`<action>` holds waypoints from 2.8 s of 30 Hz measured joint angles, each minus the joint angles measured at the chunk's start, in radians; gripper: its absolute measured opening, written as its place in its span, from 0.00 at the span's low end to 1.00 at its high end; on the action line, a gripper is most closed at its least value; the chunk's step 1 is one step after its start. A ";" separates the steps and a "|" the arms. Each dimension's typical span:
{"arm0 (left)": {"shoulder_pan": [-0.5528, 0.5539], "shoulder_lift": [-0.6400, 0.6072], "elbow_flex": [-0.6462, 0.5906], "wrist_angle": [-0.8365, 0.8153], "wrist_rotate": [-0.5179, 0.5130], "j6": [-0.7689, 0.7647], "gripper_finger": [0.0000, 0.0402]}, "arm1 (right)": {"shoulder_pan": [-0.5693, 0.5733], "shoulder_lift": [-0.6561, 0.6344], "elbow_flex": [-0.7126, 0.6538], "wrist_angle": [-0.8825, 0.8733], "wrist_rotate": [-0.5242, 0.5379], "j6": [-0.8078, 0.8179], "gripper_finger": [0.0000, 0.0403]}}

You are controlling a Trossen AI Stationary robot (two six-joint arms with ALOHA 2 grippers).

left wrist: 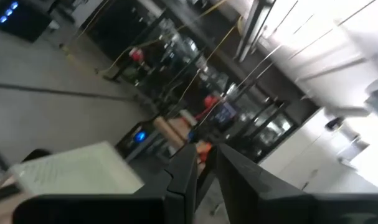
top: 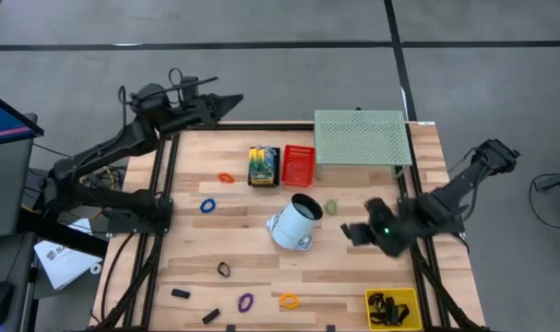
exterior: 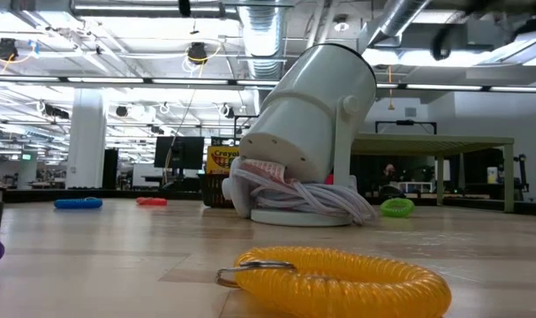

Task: Pick & Place Office Desk Supplies
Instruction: Put the black rubber band into the yellow bin

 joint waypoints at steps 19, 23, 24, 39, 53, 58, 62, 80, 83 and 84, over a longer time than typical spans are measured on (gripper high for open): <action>-0.079 0.138 0.000 -0.077 0.008 0.042 0.15 | 0.345 0.355 0.010 0.210 -0.472 0.343 0.00; -0.086 0.142 0.000 -0.076 0.008 0.040 0.15 | 0.355 0.376 0.037 0.184 -0.503 0.342 0.00; -0.086 0.142 0.000 -0.076 0.008 0.040 0.15 | 0.359 0.382 0.039 0.179 -0.521 0.340 0.00; -0.085 0.142 0.000 -0.064 0.008 0.037 0.15 | 0.420 0.419 0.037 0.021 -0.619 0.318 0.11; -0.103 0.142 0.000 -0.059 0.010 0.014 0.15 | 0.418 0.418 0.037 0.008 -0.624 0.292 0.47; -0.106 0.142 0.000 -0.084 0.195 0.037 0.15 | 0.411 0.402 0.037 -0.012 -0.621 0.292 0.55; -0.146 0.140 0.000 -0.215 0.390 0.040 0.15 | 0.380 0.372 0.037 -0.083 -0.574 0.292 0.56; -0.821 0.141 -0.250 -0.877 0.166 -0.248 0.23 | 0.117 0.070 0.037 -0.230 -0.069 0.250 0.55; -0.868 0.141 -0.361 -0.789 0.114 -0.477 0.27 | 0.088 0.030 0.037 -0.221 -0.021 0.225 0.55; -0.885 0.141 -0.395 -0.749 0.102 -0.511 0.28 | 0.078 0.020 0.037 -0.219 -0.011 0.212 0.55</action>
